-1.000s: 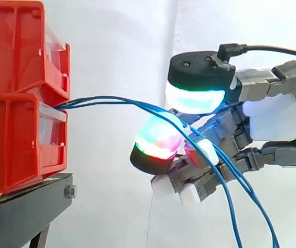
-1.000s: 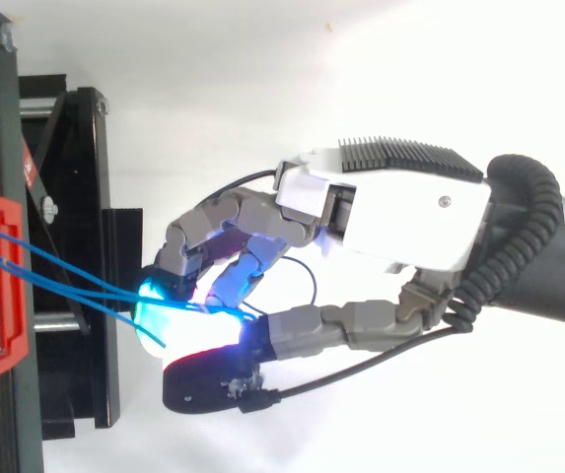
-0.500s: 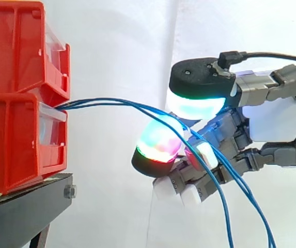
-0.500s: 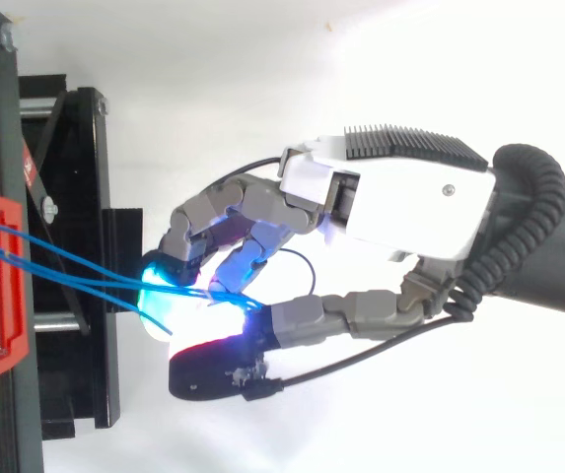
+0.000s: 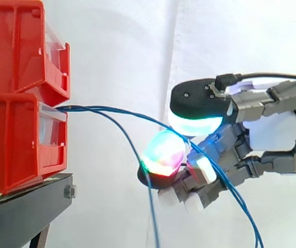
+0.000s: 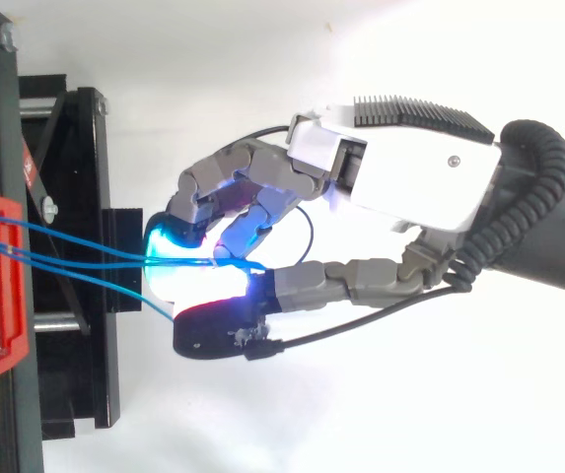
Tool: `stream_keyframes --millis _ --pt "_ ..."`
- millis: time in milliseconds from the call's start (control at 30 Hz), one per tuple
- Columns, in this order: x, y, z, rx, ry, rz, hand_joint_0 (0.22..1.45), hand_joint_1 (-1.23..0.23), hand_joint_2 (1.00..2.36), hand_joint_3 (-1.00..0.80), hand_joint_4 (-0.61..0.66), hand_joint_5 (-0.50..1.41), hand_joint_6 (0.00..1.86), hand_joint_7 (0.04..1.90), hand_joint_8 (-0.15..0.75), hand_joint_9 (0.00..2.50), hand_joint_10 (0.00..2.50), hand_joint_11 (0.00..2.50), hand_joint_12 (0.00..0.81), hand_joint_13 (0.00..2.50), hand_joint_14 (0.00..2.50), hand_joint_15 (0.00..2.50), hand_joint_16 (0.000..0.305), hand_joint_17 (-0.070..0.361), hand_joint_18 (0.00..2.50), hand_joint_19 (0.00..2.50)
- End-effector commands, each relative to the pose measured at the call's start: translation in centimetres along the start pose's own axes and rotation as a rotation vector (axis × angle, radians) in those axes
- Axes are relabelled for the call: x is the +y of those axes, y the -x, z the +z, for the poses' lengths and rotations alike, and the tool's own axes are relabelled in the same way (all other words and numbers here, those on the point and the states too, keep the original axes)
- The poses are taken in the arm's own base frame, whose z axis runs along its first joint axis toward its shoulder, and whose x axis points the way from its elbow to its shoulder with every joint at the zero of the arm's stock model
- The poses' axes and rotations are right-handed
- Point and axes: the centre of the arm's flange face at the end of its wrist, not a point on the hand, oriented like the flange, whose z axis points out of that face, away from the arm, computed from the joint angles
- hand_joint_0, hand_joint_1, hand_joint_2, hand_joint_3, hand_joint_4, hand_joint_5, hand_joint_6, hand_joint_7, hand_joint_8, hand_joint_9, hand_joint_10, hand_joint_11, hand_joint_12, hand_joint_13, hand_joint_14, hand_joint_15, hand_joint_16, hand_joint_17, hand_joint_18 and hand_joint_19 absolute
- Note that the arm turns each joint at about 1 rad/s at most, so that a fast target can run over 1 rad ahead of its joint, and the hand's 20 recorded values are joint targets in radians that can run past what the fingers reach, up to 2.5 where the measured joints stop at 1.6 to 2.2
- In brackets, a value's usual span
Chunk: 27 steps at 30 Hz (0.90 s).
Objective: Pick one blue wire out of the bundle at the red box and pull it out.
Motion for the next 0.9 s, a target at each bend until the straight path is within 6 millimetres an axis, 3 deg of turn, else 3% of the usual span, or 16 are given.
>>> stream_keyframes --millis 0,633,867 --pt "-0.50 0.01 0.00 -0.009 0.017 0.010 0.58 -0.65 1.01 -0.30 0.24 -0.16 0.83 0.75 0.295 1.05 0.03 0.84 0.383 0.66 0.02 0.42 0.057 0.129 0.53 0.58" --pt "-0.73 0.41 0.55 -0.028 0.041 0.021 0.59 -0.65 1.01 -0.28 0.23 -0.15 0.81 0.76 0.298 1.05 0.02 0.83 0.384 0.67 0.02 0.43 0.057 0.129 0.53 0.59" --pt "-0.60 0.46 0.56 -0.030 0.045 0.023 0.59 -0.67 1.02 -0.18 0.23 -0.16 0.86 0.72 0.308 1.05 0.02 0.83 0.394 0.68 0.02 0.42 0.060 0.135 0.57 0.57"
